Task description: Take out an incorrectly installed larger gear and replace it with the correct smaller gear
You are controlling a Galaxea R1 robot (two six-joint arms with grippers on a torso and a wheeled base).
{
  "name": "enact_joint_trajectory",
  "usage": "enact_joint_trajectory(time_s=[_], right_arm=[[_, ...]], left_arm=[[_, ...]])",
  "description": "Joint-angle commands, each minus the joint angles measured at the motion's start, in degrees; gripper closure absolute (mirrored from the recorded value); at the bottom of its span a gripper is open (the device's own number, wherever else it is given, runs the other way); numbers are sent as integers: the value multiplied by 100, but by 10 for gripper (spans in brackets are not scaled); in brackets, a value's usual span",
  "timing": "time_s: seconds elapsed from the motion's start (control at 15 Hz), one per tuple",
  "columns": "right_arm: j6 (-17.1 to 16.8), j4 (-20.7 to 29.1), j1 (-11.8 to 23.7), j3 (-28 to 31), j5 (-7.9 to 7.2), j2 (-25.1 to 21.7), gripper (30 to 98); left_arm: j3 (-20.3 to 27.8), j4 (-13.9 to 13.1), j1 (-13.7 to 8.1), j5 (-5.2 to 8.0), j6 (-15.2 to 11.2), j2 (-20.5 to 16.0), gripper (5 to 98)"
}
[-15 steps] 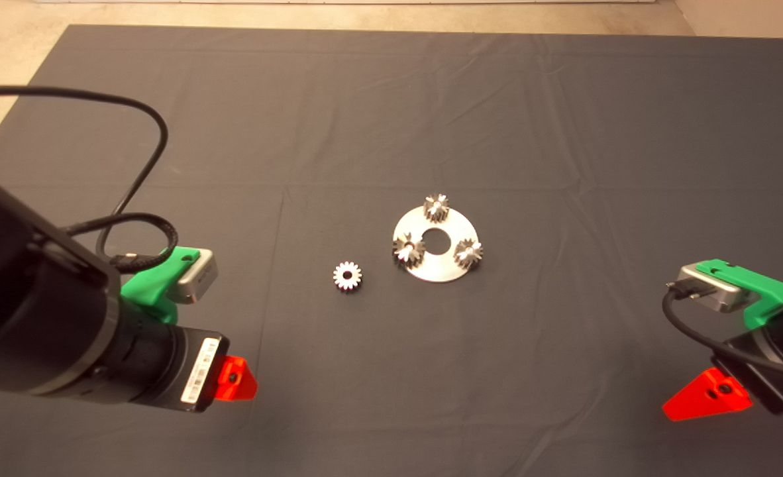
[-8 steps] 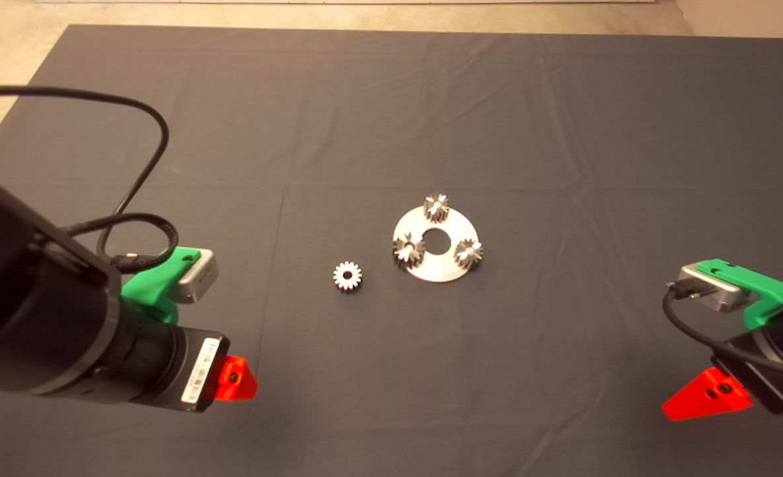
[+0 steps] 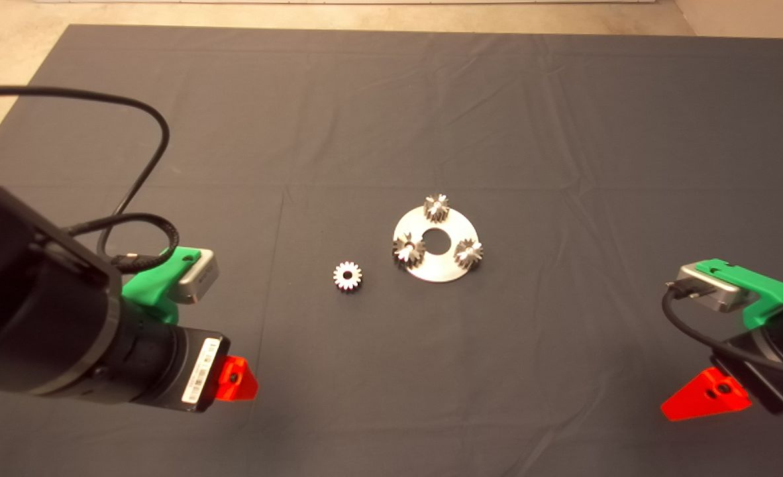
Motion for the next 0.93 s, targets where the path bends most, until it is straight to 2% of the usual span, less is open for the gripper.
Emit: enact_joint_trajectory(time_s=[0.0, 0.4, 0.47, 0.87], right_arm=[[27, 141, 92, 37, 32, 46, 308], [27, 134, 92, 31, -11, 45, 308], [27, 134, 92, 31, 31, 78, 308], [27, 125, 92, 31, 6, 62, 308]], left_arm=[[44, -83, -64, 257, -51, 20, 60], [44, -83, -64, 257, -51, 3, 60], [44, -83, -65, 249, -51, 11, 60], [44, -83, -64, 248, -51, 12, 60]])
